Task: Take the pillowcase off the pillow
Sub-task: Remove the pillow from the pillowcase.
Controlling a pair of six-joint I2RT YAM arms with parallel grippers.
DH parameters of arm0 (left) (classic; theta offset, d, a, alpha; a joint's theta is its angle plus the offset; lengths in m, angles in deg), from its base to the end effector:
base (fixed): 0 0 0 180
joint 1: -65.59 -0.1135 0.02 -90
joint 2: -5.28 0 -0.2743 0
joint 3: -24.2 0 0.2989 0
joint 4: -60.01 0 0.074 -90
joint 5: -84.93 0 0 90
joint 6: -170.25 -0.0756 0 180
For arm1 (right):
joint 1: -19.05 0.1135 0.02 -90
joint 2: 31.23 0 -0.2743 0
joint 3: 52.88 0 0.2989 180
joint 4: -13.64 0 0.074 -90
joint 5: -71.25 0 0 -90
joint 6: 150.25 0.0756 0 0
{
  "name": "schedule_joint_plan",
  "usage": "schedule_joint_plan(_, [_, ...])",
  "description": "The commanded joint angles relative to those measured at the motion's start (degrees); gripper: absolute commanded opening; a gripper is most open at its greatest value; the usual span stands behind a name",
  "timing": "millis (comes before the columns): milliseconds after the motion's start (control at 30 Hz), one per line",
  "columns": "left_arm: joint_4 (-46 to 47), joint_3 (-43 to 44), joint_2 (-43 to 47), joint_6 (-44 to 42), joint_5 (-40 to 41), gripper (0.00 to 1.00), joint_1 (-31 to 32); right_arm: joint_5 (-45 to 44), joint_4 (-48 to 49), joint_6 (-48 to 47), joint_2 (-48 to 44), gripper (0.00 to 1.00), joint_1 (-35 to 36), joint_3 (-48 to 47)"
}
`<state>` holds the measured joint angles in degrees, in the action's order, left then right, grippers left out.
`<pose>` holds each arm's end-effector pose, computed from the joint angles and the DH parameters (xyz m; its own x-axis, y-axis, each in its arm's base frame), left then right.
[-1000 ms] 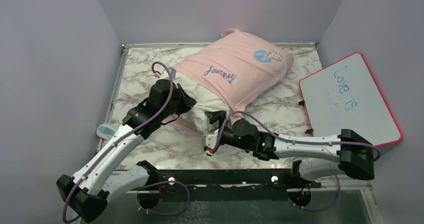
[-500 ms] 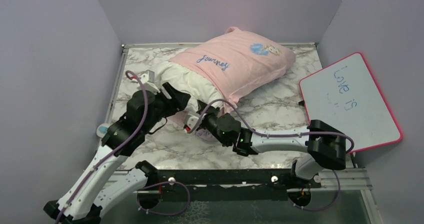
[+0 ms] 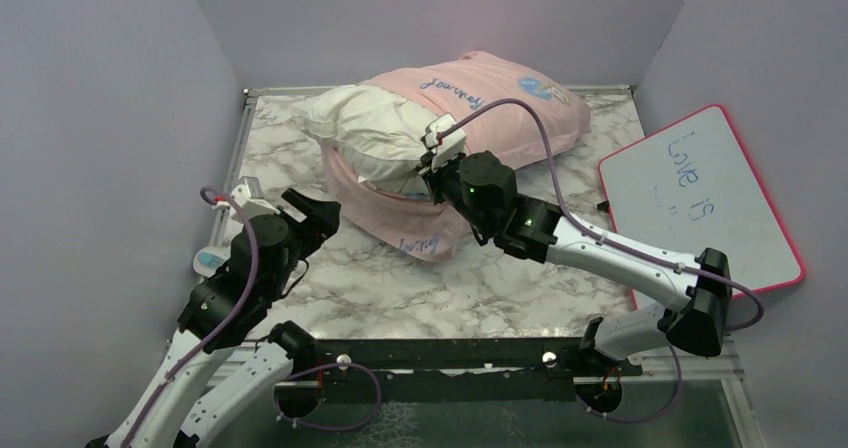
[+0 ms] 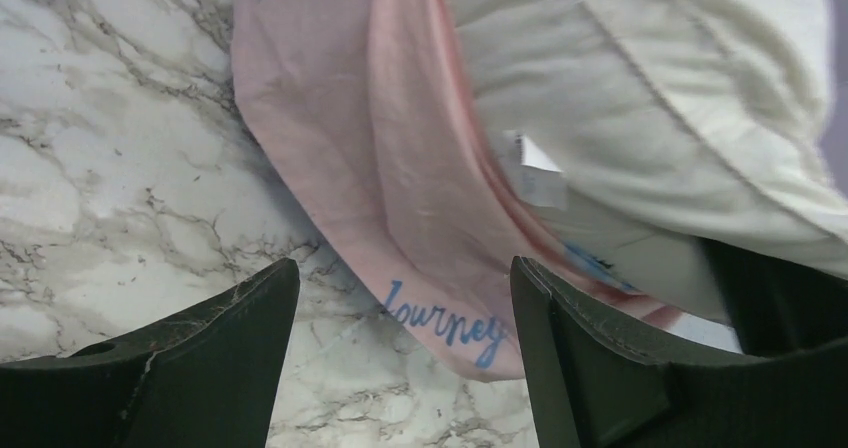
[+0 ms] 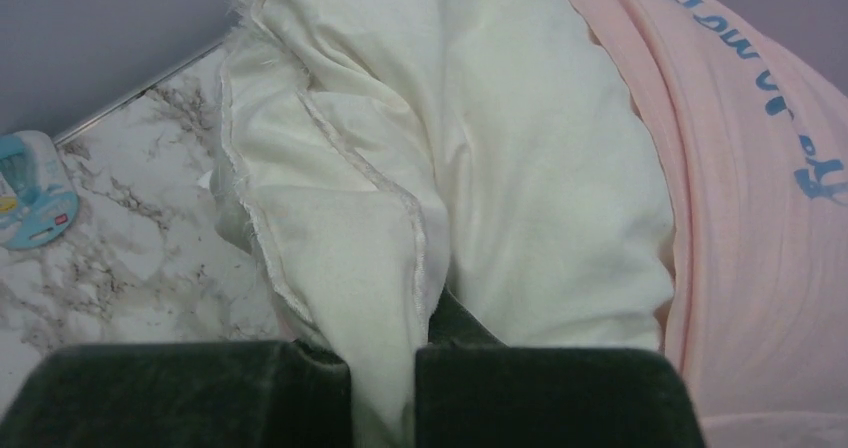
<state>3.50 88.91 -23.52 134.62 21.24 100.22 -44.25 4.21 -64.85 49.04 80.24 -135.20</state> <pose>0.1461 -0.0602 0.3711 -0.3052 -0.6747 -0.6721 -0.1374 0.7295 -0.6700 0.2277 0.3466 0.3763 -0.0148 -0.1771 -0.9841 -0.5882 0.7974 -0.1347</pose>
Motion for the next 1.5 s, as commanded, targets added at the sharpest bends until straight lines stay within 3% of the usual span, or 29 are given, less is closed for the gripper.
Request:
schedule_joint_plan(0, [4.02, -4.64, -4.76, 1.66, -2.30, 0.79, 0.26, -0.02, -4.76, 9.57, -4.01, 0.01, -0.54, -4.84])
schedule_joint_plan(100, [8.94, -4.57, -8.41, -0.04, -6.99, 0.80, 0.26, -2.19, -8.22, 8.85, -3.76, 0.01, -0.59, -6.97])
schedule_joint_plan(233, [12.22, -4.04, -13.00, -1.54, -7.58, 0.84, 0.19, -1.87, -11.23, 8.73, -4.96, 0.01, -0.63, -9.16])
schedule_joint_plan(433, [18.76, -5.49, -14.19, -2.61, -6.84, 0.83, -1.00, -1.12, -16.64, 9.17, -3.57, 0.01, -0.72, -13.32])
schedule_joint_plan(600, [22.15, -9.17, -14.89, -1.47, -10.85, 0.82, -5.20, -0.61, -16.90, 10.50, -4.11, 0.01, -0.72, -14.32])
schedule_joint_plan(667, [25.31, -11.36, -13.94, -1.28, -14.87, 0.81, -10.56, 0.12, -16.91, 11.03, -4.40, 0.01, -0.72, -14.65])
schedule_joint_plan(800, [33.10, -13.48, -15.48, -1.57, -30.55, 0.81, -21.21, 1.31, -17.17, 11.79, -4.20, 0.01, -0.80, -14.96])
schedule_joint_plan(933, [38.04, -14.09, -18.58, -1.53, -38.59, 0.81, -25.65, 1.50, -17.52, 13.13, -4.52, 0.01, -0.81, -14.98])
schedule_joint_plan(1133, [50.08, -18.21, -22.92, 0.81, -49.27, 0.80, -27.26, 3.97, -16.18, 14.29, -5.08, 0.01, -0.81, -14.18])
schedule_joint_plan(1200, [50.54, -19.31, -23.96, 0.13, -50.37, 0.73, -27.29, 4.21, -16.47, 14.81, -4.75, 0.01, -0.81, -14.31])
schedule_joint_plan(1333, [49.07, -24.35, -23.70, 3.26, -47.66, 0.43, -27.51, 5.86, -15.68, 17.12, -5.39, 0.01, -0.82, -14.13])
schedule_joint_plan(1467, [49.39, -29.84, -21.10, 6.55, -45.71, 0.34, -27.54, 6.76, -14.81, 17.78, -6.27, 0.01, -0.81, -15.85])
